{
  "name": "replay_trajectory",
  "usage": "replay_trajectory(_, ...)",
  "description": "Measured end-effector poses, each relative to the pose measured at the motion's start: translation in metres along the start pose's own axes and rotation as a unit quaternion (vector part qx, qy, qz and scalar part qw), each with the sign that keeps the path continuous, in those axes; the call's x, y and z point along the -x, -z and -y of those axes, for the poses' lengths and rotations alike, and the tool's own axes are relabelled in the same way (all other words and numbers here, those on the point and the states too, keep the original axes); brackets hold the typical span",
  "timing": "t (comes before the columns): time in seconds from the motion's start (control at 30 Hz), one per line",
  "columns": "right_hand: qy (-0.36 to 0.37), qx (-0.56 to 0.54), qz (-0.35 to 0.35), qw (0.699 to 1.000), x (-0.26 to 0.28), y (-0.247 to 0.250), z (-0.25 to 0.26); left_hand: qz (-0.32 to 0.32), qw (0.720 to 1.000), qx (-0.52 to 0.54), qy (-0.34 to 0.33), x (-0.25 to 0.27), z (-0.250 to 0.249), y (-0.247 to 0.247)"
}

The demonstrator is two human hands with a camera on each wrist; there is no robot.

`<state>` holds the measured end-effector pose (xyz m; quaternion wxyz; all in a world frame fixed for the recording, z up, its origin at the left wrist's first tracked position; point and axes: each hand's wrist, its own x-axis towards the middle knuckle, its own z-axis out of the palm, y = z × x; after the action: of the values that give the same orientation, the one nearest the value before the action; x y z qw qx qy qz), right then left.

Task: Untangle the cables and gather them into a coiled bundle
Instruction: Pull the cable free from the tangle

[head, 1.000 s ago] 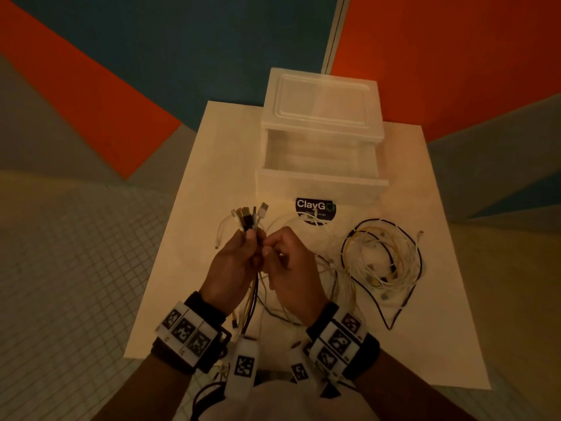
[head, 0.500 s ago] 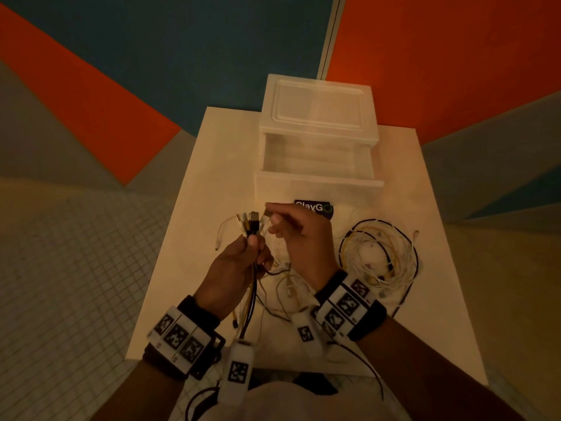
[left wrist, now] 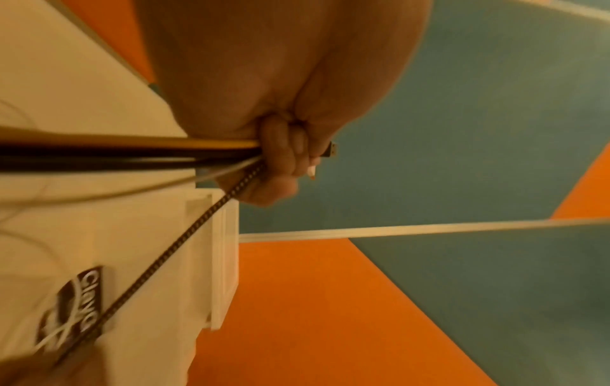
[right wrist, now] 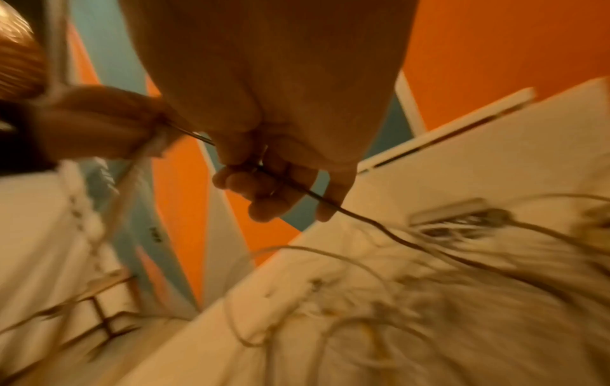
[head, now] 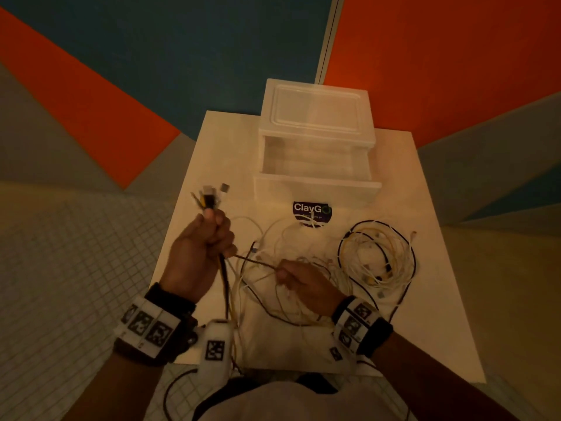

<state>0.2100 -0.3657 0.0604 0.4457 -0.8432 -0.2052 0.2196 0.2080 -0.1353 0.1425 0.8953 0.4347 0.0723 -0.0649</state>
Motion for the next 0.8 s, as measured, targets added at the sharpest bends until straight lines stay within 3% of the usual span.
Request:
replay_trajectory(0.07, -0.031, 0.019, -0.059, 0.998, -0.003, 0.013, -0.021, 0.000, 1.000, 0.009, -0.008, -0.001, -0.014, 0.009)
replay_trajectory(0.13, -0.034, 0.030, -0.131, 0.990, -0.008, 0.024, -0.025, -0.003, 0.998, -0.059, 0.007, -0.001, -0.014, 0.009)
replay_trajectory(0.23, 0.015, 0.009, -0.206, 0.978, -0.018, 0.029, 0.009, -0.003, 0.968, -0.247, 0.029, 0.003, 0.009, -0.010)
replay_trajectory(0.3, 0.057, 0.006, -0.201, 0.978, -0.019, 0.025, 0.038, 0.004, 0.960, -0.277, 0.028, 0.005, 0.026, -0.023)
replay_trajectory(0.47, 0.090, -0.002, -0.131, 0.987, -0.003, 0.004, 0.055, -0.047, 0.987, -0.155, 0.002, -0.003, 0.026, -0.028)
replay_trajectory(0.6, -0.012, 0.059, -0.038, 0.997, 0.007, 0.009, 0.000, -0.030, 0.999, -0.032, -0.024, -0.007, 0.003, -0.017)
replay_trajectory(0.73, -0.134, 0.095, -0.046, 0.985, 0.021, 0.035, -0.056, 0.006, 0.996, 0.051, -0.067, -0.009, -0.034, 0.007)
replay_trajectory(0.8, -0.126, 0.127, -0.065, 0.982, 0.017, 0.041, -0.061, -0.001, 0.997, 0.028, -0.065, -0.008, -0.037, 0.007)
